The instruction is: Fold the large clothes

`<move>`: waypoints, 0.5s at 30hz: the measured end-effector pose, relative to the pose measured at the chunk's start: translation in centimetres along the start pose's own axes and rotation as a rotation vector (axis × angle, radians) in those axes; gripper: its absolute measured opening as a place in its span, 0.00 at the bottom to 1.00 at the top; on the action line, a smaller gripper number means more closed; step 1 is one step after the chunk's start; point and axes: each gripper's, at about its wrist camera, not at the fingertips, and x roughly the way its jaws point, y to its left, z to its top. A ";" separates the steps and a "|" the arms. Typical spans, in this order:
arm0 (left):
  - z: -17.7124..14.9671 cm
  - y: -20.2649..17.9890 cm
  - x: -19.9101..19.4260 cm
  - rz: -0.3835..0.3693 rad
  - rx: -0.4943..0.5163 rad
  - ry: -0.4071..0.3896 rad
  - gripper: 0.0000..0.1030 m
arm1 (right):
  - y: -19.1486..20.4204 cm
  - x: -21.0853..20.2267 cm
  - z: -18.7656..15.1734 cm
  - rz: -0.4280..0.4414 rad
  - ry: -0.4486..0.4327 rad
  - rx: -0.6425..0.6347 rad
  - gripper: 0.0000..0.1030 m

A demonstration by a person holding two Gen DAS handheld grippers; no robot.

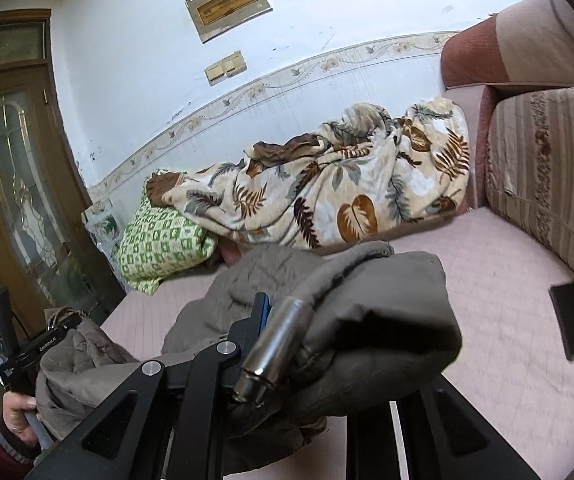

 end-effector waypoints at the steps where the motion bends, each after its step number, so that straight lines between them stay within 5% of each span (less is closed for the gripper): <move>1: 0.8 -0.3 1.1 0.002 0.001 0.003 0.21 | -0.2 0.8 0.7 -0.002 0.000 -0.001 0.18; 8: 6.5 -1.1 9.6 -0.017 -0.055 0.062 0.29 | -2.9 9.3 5.9 -0.002 0.033 0.086 0.18; 10: 7.8 -1.1 11.9 -0.011 -0.074 0.075 0.37 | -3.9 12.1 7.1 -0.009 0.049 0.115 0.18; 12: 9.4 -0.9 14.5 0.023 -0.080 0.067 0.58 | -5.1 15.0 7.9 -0.022 0.070 0.146 0.18; 15: 11.2 0.1 17.2 0.067 -0.082 0.050 0.71 | -7.2 18.9 8.4 -0.031 0.112 0.206 0.18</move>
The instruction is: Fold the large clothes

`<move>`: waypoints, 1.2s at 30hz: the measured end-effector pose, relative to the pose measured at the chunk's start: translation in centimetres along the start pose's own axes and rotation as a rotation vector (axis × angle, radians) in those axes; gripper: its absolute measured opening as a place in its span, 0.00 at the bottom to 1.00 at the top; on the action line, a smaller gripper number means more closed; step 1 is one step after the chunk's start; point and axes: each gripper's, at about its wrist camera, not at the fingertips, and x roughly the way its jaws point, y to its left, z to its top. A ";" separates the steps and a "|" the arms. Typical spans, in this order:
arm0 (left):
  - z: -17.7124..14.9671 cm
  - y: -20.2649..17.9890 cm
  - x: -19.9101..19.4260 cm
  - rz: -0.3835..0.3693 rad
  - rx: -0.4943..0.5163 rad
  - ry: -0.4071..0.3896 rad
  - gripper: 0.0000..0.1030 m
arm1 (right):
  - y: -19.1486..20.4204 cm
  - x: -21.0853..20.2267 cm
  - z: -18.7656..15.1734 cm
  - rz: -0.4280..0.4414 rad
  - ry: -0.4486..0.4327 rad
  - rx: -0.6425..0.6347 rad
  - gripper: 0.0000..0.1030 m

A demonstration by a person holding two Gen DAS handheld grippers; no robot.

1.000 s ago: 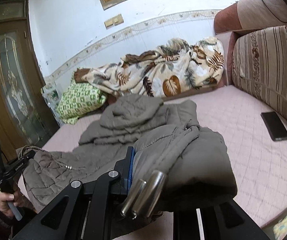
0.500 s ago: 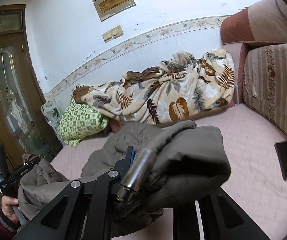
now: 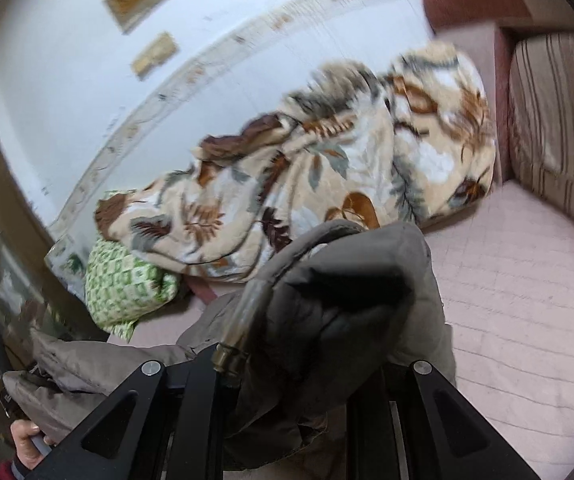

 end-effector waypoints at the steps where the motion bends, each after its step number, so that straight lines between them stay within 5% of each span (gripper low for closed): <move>1: 0.5 0.5 0.7 0.001 -0.009 0.005 0.71 | -0.7 1.4 0.3 -0.010 0.015 0.022 0.18; 9: 2.1 4.4 3.9 0.064 -0.033 0.016 0.71 | -4.6 9.0 1.3 -0.087 0.107 0.139 0.21; 15: 0.4 4.7 4.1 0.032 -0.006 0.049 0.71 | -8.1 11.2 1.8 -0.026 0.203 0.347 0.48; 19: -1.2 3.5 3.4 -0.014 0.023 0.068 0.71 | -7.8 8.2 2.6 0.002 0.119 0.334 0.75; 22: -2.0 2.0 2.3 -0.066 0.042 0.078 0.71 | -7.6 5.7 3.7 0.036 0.084 0.320 0.75; 29: -4.0 -4.2 -0.2 -0.219 0.149 0.106 0.71 | -2.2 2.5 1.3 0.046 0.165 0.032 0.75; 36: -7.8 -12.6 1.7 -0.293 0.274 0.189 0.71 | 4.2 6.3 -5.2 -0.020 0.285 -0.302 0.75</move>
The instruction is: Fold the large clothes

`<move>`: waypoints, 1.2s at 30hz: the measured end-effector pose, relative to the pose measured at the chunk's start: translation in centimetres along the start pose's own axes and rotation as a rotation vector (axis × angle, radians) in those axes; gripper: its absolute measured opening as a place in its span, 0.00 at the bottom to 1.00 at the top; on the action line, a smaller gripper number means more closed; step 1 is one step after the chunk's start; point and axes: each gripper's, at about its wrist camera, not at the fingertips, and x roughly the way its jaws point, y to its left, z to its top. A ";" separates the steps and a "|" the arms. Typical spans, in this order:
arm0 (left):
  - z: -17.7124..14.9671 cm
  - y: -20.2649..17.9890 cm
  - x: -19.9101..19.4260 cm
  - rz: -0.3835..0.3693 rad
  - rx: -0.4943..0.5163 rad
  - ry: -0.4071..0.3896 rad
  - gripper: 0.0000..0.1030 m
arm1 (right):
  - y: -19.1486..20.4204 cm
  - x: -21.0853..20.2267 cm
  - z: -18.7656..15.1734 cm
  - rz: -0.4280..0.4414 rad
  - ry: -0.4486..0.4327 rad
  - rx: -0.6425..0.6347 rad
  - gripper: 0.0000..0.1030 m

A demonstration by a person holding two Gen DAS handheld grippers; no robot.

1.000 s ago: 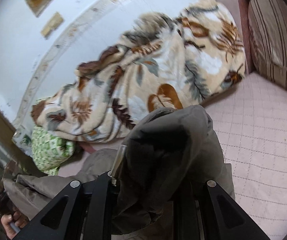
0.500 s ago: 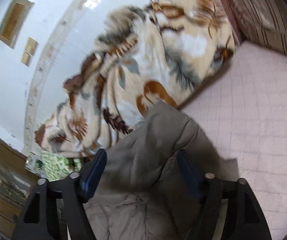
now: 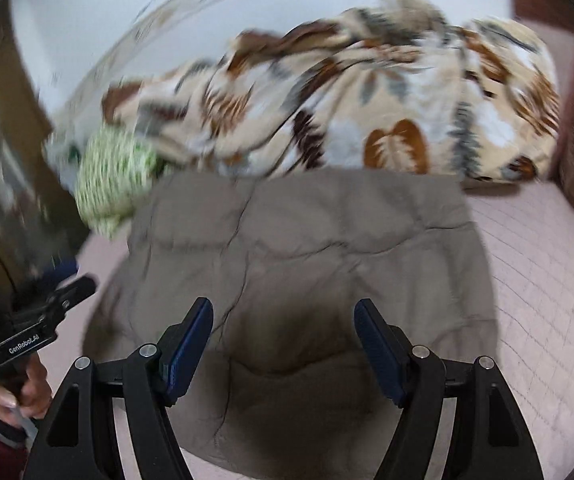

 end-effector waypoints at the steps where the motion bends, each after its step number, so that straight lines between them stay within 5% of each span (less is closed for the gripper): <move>1: -0.1 -0.6 1.3 0.005 0.013 0.021 0.71 | 0.4 1.2 -0.1 -0.021 0.012 -0.012 0.75; 12: -0.3 1.8 12.7 0.017 -0.104 0.223 0.77 | -3.9 10.1 0.5 -0.145 0.144 0.024 0.76; 22: 0.7 2.1 17.2 0.063 -0.117 0.317 0.81 | -5.0 14.3 1.3 -0.202 0.256 0.009 0.82; 29: -0.9 3.2 8.9 -0.014 -0.178 0.196 0.77 | -4.7 6.4 0.3 -0.101 0.119 0.105 0.82; 36: -7.6 6.7 -1.0 0.070 -0.261 0.086 0.77 | -4.1 -3.5 -6.1 -0.095 -0.050 0.215 0.80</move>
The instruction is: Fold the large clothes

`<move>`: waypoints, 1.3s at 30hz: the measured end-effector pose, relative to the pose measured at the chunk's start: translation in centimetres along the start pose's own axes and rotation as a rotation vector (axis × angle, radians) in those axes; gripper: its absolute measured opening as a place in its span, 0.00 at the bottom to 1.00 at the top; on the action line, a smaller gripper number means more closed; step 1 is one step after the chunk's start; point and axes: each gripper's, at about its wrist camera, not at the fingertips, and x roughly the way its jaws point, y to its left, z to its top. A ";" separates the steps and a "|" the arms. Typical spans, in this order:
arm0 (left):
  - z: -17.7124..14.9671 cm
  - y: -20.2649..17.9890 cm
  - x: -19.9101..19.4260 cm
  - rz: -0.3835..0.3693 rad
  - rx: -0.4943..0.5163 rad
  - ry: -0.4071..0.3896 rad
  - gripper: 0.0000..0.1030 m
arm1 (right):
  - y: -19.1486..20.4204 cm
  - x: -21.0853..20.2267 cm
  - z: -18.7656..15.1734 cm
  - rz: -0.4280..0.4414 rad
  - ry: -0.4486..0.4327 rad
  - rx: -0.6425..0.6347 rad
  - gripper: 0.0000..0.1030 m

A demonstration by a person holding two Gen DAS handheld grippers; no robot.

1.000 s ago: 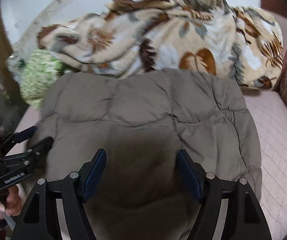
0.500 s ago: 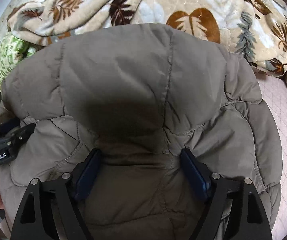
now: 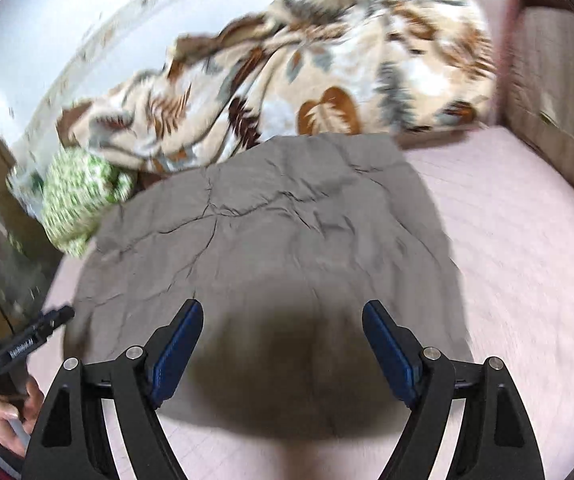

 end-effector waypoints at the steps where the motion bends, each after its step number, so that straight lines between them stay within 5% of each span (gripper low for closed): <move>1: -1.0 1.1 -1.0 0.009 -0.034 -0.011 0.77 | -0.4 -1.4 -1.0 -0.004 -0.028 0.014 0.70; 3: -2.7 2.9 -2.5 0.014 -0.087 -0.028 0.77 | -1.2 -3.4 -2.9 -0.042 -0.075 0.034 0.58; 13: -4.3 5.8 -1.9 0.063 -0.157 -0.094 0.77 | -3.5 -3.8 -2.9 -0.088 -0.113 0.086 0.57; 20: -3.5 5.6 2.6 0.107 -0.128 -0.018 0.77 | -3.4 0.1 -2.9 -0.102 -0.049 0.047 0.57; 25: -3.7 7.5 5.3 0.054 -0.210 0.071 0.78 | -4.1 3.2 -3.4 -0.130 0.034 0.043 0.57; 33: -4.0 6.1 6.0 0.130 -0.138 0.078 0.79 | -4.9 5.5 -3.9 -0.142 0.093 0.065 0.58; 39: -3.6 4.7 4.2 0.214 -0.070 -0.006 0.76 | -4.4 4.9 -3.7 -0.169 0.073 0.052 0.58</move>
